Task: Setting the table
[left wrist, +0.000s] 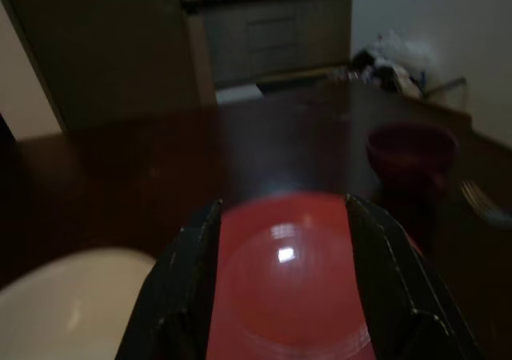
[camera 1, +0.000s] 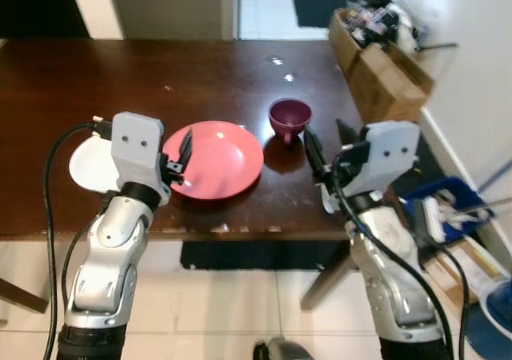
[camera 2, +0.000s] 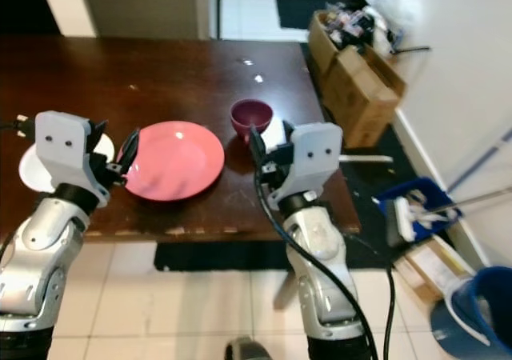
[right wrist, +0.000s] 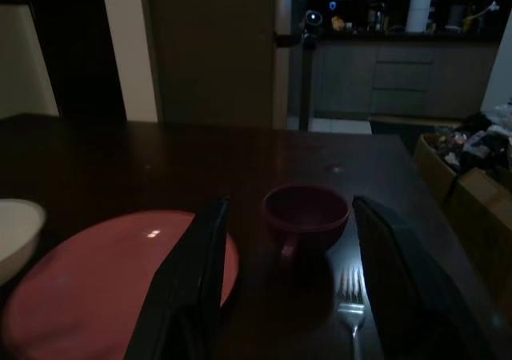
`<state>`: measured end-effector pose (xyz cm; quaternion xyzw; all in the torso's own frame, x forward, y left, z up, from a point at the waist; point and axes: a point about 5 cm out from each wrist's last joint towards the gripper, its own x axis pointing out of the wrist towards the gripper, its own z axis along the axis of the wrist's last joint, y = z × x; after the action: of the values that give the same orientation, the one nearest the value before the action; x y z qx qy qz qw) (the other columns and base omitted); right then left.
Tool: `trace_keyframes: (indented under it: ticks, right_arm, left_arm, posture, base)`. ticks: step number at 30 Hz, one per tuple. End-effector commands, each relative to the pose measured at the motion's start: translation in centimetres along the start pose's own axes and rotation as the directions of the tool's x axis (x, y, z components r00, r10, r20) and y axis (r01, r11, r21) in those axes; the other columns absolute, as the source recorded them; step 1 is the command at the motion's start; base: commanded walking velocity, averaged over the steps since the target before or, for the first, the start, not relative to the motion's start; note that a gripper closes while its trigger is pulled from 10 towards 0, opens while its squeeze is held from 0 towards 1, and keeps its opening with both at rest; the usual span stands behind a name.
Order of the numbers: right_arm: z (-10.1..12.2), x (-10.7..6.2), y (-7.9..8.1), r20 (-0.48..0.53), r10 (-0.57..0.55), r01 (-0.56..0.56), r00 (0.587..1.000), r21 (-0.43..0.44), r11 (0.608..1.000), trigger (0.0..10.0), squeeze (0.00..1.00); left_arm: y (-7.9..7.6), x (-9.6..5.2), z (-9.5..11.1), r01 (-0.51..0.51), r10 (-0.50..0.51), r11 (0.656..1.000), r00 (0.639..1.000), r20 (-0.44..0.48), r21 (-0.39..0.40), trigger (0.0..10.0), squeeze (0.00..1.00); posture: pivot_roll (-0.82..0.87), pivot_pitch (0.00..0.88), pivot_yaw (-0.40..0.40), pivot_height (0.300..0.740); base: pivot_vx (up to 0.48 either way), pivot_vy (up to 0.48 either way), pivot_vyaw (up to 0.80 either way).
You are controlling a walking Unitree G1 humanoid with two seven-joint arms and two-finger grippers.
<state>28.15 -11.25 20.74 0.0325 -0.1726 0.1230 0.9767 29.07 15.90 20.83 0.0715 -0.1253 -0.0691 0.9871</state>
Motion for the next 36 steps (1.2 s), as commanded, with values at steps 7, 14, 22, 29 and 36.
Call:
trace_keyframes:
  ticks: [7,14,22,29,36]
  right_arm:
    - [-0.25,-0.13,0.23,-0.007,0.011,-0.011,1.000,0.006,1.000,10.0,0.00]
    - [-0.32,-0.21,0.26,-0.011,0.011,-0.011,1.000,0.007,1.000,10.0,0.00]
    - [-0.37,-0.26,0.30,-0.014,0.011,-0.011,1.000,0.008,1.000,10.0,0.00]
    - [-0.37,-0.22,0.16,-0.016,-0.003,0.004,1.000,0.058,0.998,10.0,0.00]
    - [-0.39,-0.16,-0.19,-0.029,-0.040,0.044,0.999,0.165,0.985,10.0,0.00]
  left_arm:
    - [0.27,-0.24,-0.14,-0.007,0.007,1.000,1.000,-0.006,0.005,10.0,0.11]
    - [0.23,-0.30,-0.12,-0.006,0.006,1.000,1.000,-0.008,0.005,10.0,0.11]
    - [0.23,-0.34,-0.20,-0.005,0.005,1.000,1.000,-0.012,0.005,10.0,0.11]
    - [0.21,-0.39,-0.25,-0.005,0.005,1.000,1.000,-0.015,0.005,10.0,0.11]
    - [0.19,-0.42,-0.26,-0.004,0.005,1.000,1.000,-0.016,0.005,10.0,0.11]
  posture:
    - [-0.11,0.036,0.022,0.740]
    - [-0.11,0.042,0.022,0.740]
    - [-0.11,0.046,0.021,0.740]
    - [-0.11,0.049,0.020,0.740]
    - [-0.11,0.051,0.021,0.740]
  base:
    - [-0.355,0.000,0.00]
    - [-0.354,0.000,0.00]
    - [-0.353,0.000,0.00]
    - [-0.352,0.000,0.00]
    - [-0.350,0.000,0.00]
